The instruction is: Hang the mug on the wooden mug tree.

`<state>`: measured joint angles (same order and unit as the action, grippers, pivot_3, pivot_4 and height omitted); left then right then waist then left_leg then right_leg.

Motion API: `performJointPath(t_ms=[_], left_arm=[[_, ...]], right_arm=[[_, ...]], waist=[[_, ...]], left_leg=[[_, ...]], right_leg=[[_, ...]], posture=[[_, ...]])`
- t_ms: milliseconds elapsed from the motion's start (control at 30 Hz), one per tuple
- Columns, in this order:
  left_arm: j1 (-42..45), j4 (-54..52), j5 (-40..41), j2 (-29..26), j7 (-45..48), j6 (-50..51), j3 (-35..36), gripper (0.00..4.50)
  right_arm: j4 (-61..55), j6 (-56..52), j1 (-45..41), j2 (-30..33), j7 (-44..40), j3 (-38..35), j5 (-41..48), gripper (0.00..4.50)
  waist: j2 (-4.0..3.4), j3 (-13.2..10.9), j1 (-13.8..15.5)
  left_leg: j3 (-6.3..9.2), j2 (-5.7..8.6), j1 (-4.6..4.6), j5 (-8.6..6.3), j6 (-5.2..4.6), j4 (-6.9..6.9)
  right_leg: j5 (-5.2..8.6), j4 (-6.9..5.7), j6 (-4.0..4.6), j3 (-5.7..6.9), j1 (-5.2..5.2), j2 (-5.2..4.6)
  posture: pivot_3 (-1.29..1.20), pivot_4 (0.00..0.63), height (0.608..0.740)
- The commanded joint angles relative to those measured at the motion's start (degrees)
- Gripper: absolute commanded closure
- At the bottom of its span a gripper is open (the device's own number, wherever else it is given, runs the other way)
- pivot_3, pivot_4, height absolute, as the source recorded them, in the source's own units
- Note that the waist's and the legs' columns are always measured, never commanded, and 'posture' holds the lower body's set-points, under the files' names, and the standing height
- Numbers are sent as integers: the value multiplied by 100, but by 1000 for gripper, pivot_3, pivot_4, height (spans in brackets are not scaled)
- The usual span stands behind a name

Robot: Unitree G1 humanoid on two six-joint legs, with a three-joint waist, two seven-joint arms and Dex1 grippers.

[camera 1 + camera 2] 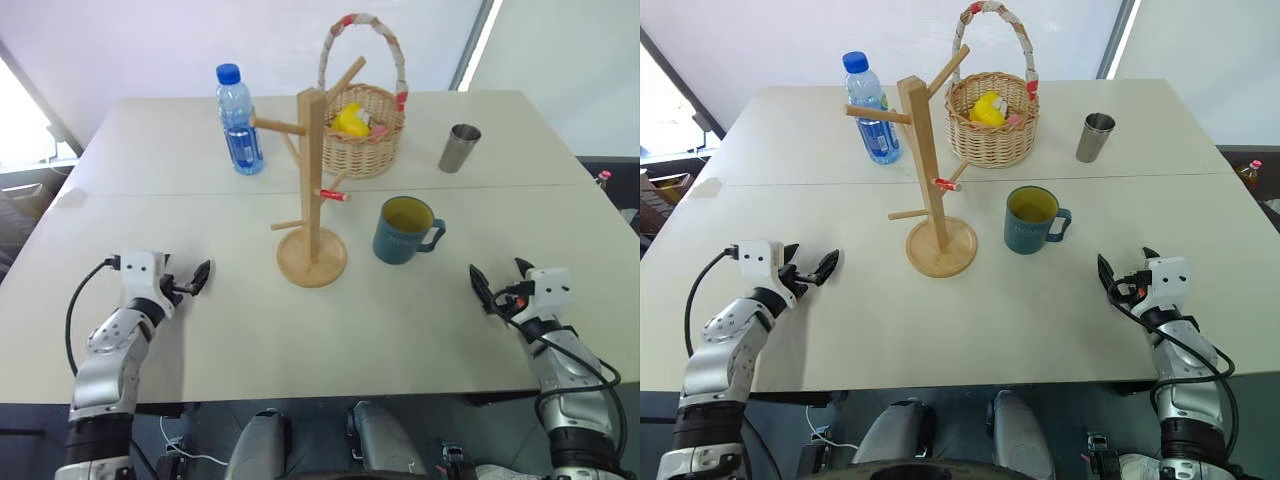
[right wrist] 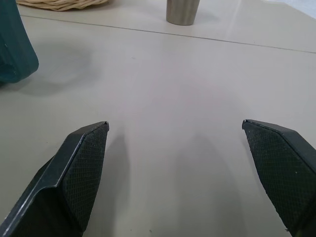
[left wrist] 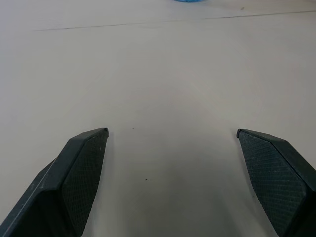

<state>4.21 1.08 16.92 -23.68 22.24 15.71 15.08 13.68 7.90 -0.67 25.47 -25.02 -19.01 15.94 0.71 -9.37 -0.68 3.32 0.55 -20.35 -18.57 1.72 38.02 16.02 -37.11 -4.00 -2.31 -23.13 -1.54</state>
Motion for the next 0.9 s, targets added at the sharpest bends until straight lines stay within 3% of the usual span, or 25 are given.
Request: performJointPath(t_ms=[33, 267, 500, 733, 900], left_arm=[[23, -96, 31, -91, 19, -17, 119, 0], [-101, -253, 72, -172, 161, 91, 105, 0], [-565, -1050, 703, -304, 1188, 123, -8, 0], [-1247, -2157, 1293, -641, 2383, 277, -550, 0], [-1344, -2739, 1207, -976, 2975, 260, -1229, 0]], right_arm=[[-203, -32, 79, 30, 43, -91, 11, 20], [-356, -117, 97, 56, 71, -78, 5, 20], [-642, -167, 233, -15, 162, -44, -15, 20], [-1110, -150, 452, -15, -30, 280, -146, 20], [-1284, -235, 355, -68, -107, 504, -162, 20]], waist=[[0, 0, 0], [0, 0, -2], [-2, 0, -5], [-9, -1, -7], [-11, 0, -2]], left_leg=[[0, 0, 0, 0, 0, 0], [0, 0, 0, 0, 0, 0], [0, -1, -3, 0, 0, -1], [-2, -2, -2, 0, 0, -2], [-1, -2, -2, 0, 0, -2]], right_leg=[[0, 0, 0, 0, 0, 0], [0, 0, 0, 0, 0, 0], [1, 1, 1, 0, -3, -3], [5, 3, 10, -2, -2, -7], [12, 3, 21, -2, -1, -6]], posture=[[0, 150, 740], [0, 150, 740], [0, 150, 740], [0, 150, 740], [0, 150, 740]])
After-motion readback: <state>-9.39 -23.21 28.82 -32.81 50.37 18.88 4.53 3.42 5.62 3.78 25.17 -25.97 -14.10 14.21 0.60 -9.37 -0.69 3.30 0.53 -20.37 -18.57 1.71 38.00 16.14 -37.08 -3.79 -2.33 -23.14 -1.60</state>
